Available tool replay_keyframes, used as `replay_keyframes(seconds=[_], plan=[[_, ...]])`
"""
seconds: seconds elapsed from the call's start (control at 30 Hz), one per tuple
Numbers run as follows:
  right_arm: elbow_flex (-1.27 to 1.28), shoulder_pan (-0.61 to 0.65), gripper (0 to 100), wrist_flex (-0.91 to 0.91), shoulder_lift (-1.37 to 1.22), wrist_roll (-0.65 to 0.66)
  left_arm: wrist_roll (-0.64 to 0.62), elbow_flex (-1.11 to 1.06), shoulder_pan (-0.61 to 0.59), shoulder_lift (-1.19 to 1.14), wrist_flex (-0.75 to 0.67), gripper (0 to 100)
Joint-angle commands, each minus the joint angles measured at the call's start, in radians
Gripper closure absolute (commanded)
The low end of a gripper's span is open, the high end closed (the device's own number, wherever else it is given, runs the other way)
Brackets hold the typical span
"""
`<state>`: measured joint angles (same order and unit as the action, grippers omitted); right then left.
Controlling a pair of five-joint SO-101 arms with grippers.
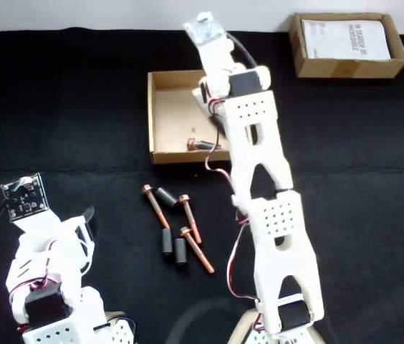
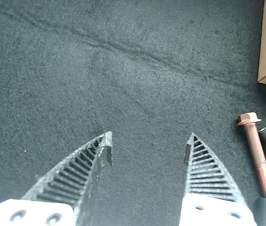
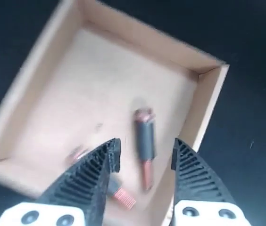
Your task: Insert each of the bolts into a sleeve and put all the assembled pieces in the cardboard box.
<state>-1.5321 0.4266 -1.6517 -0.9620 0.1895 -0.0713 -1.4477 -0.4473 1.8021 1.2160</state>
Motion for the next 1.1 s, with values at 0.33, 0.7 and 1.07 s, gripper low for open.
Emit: replay_keyframes(seconds=[0.33, 0.7, 1.07], plan=[[0.401, 0.179, 84.3, -0.116, 0.578, -0.216, 0.0, -0.056, -0.035, 0.005, 0.077, 75], [1.109, 0.318, 84.3, -0.108, 0.898, -0.015, 0.003, -0.15, -0.199, 0.005, 0.069, 75], [1.121, 0.228, 84.3, 0.035, 0.659, 0.066, 0.0, -0.216, -0.223, 0.005, 0.068, 75]])
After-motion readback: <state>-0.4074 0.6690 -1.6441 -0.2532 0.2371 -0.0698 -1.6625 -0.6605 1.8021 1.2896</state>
